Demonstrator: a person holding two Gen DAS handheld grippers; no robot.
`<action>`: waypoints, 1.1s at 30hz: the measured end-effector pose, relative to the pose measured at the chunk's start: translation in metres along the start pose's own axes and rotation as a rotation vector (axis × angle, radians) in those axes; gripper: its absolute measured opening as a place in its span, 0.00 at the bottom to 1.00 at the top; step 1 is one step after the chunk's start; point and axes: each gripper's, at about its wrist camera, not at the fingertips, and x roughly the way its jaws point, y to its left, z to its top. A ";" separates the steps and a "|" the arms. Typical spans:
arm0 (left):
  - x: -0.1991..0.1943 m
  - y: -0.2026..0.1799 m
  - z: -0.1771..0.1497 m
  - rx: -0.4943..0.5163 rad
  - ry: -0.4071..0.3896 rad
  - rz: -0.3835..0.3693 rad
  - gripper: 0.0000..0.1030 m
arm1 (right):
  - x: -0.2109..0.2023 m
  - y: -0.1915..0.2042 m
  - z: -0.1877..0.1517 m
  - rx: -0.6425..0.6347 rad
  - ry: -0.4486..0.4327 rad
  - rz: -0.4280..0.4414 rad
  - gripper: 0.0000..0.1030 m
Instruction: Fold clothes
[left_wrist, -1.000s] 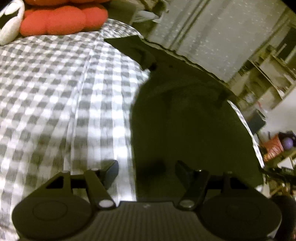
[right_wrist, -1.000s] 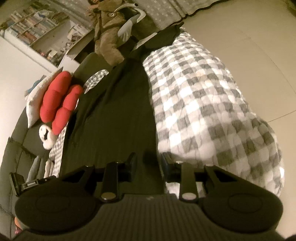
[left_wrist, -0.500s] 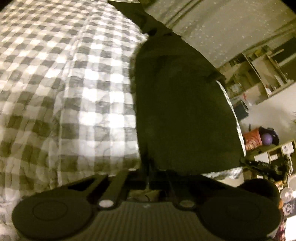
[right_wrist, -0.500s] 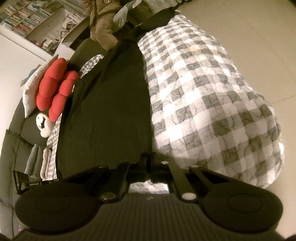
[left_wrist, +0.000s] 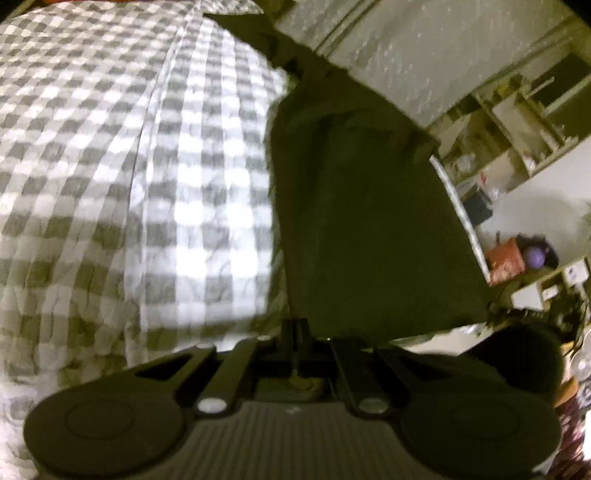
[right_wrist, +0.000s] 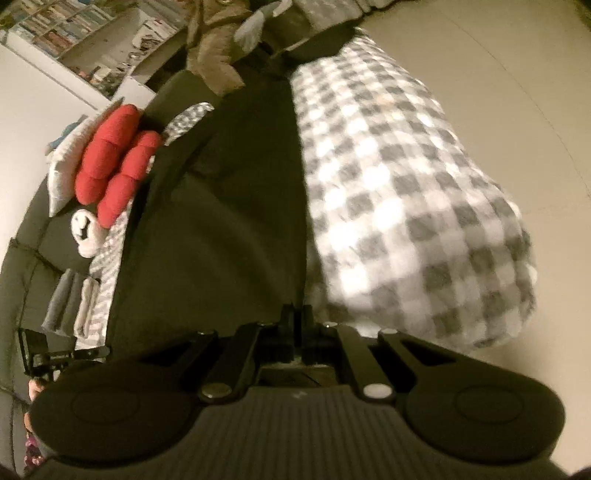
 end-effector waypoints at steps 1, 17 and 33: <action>0.003 0.001 -0.002 0.008 0.014 0.004 0.01 | 0.002 -0.004 -0.002 0.011 0.009 -0.010 0.03; -0.009 0.002 0.047 0.052 -0.156 0.005 0.54 | -0.005 0.005 0.034 -0.041 -0.082 -0.019 0.18; 0.022 0.021 0.138 -0.132 -0.328 0.120 0.66 | 0.065 0.070 0.110 -0.195 0.034 -0.012 0.31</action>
